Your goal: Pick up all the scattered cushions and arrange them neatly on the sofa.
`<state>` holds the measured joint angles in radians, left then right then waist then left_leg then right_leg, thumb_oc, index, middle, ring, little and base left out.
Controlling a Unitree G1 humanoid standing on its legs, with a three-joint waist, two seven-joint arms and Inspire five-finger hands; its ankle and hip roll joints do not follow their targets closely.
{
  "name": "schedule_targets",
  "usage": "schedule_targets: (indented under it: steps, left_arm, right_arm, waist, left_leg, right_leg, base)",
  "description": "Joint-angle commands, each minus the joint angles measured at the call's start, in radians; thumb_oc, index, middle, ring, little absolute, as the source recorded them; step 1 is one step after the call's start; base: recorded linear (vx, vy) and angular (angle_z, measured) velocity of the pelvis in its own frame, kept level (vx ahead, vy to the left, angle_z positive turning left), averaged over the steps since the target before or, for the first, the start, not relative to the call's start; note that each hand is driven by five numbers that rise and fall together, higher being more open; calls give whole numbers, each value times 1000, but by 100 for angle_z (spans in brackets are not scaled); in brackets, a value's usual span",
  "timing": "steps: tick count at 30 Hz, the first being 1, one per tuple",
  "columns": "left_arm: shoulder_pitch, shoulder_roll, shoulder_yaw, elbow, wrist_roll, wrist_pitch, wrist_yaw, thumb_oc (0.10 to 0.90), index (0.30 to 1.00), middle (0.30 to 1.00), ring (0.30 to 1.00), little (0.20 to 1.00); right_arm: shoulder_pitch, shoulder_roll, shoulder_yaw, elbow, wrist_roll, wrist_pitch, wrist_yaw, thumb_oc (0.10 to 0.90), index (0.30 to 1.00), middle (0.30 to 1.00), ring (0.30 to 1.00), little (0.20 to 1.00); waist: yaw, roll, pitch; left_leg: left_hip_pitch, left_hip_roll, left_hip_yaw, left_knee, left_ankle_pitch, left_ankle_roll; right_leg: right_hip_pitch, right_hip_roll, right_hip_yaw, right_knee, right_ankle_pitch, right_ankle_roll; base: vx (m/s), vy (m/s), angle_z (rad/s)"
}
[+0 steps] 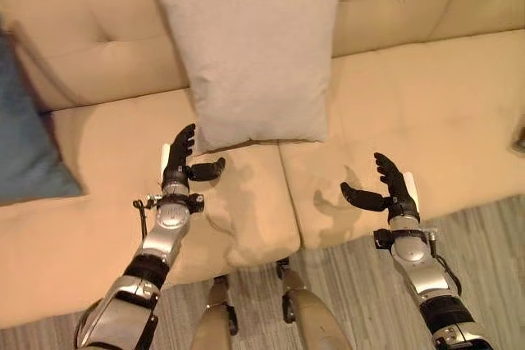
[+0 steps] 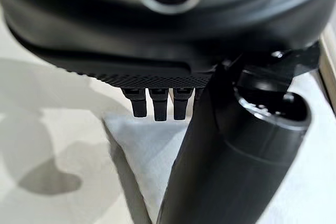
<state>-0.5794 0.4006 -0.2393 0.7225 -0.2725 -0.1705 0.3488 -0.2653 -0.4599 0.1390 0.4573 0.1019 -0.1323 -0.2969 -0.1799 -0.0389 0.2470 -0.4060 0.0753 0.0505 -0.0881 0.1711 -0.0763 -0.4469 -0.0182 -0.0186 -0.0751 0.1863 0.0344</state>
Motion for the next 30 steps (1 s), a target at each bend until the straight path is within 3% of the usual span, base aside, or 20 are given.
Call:
schedule_targets:
  steps: [1,6,7,8,16,20,21,22,30]
  left_arm:
    - [-73,82,14,17,14,-65,56,800,900,900,900,900]
    - [-149,89,-3,64,1,-57,55,800,900,900,900,900]
    - [-163,84,-7,71,-3,-58,54,616,625,625,625,625]
    - [-181,67,-16,69,-9,-61,55,400,300,300,300,300]
    - [-190,-43,-58,-9,-23,-89,63,400,300,300,300,300]
    - [-213,-60,-79,-13,-10,-91,66,400,300,300,300,300]
    - [-219,-62,-84,-14,-6,-90,66,464,396,396,396,396]
    - [-228,-58,-88,-6,8,-85,66,800,900,900,900,900]
    - [-218,37,-28,70,31,-63,68,800,900,900,900,900]
  right_arm:
    - [-8,-24,-23,-60,66,-102,-10,800,900,900,900,900]
    - [-2,-16,-23,-114,98,-119,-5,800,900,900,900,900]
    - [-4,-14,-24,-117,102,-121,-6,800,900,900,900,900]
    - [-6,-8,-24,-124,106,-125,-9,800,900,900,900,900]
    - [-14,27,-11,-124,110,-153,-8,800,900,900,900,900]
    - [-16,29,-8,-131,109,-166,-6,800,900,900,900,900]
    - [-16,26,-8,-138,107,-168,-4,800,900,900,900,900]
    - [-13,22,-6,-143,109,-172,0,800,900,900,900,900]
    - [32,5,-26,-162,112,-173,27,800,900,900,900,900]
  waist:
    - [9,-51,-78]
    - [-17,-50,-61]
    - [-21,-48,-59]
    - [-25,-44,-54]
    - [-24,-33,-57]
    - [-26,-31,-55]
    - [-25,-32,-53]
    - [-26,-33,-52]
    - [-20,-33,-46]
  left_leg:
    - [-24,7,9,1,-41,-47]
    - [-62,2,21,1,-36,-48]
    - [-71,-1,22,1,-36,-48]
    - [-84,-6,21,1,-34,-47]
    - [-84,-22,16,1,-50,-42]
    - [-83,-20,14,1,-52,-43]
    - [-84,-19,11,1,-52,-43]
    - [-84,-19,10,1,-52,-43]
    - [-77,-14,8,1,-48,-44]
  right_leg:
    - [-42,-13,-7,29,-80,85]
    - [-80,-19,0,9,-55,91]
    - [-89,-21,-1,5,-52,93]
    - [-103,-23,-2,3,-47,95]
    - [-101,-31,2,-3,-47,96]
    - [-99,-31,-2,-5,-47,97]
    - [-99,-30,-3,-5,-46,97]
    - [-100,-30,-4,-5,-46,98]
    - [-89,-25,-8,-6,-46,98]
  base:
    - [-2,75,-16]
    - [11,65,-24]
    - [26,69,-9]
    - [27,66,-3]
    - [11,9,0]
    - [-5,-10,0]
    - [-30,-47,0]
    - [-29,-43,0]
    - [-16,-25,-2]
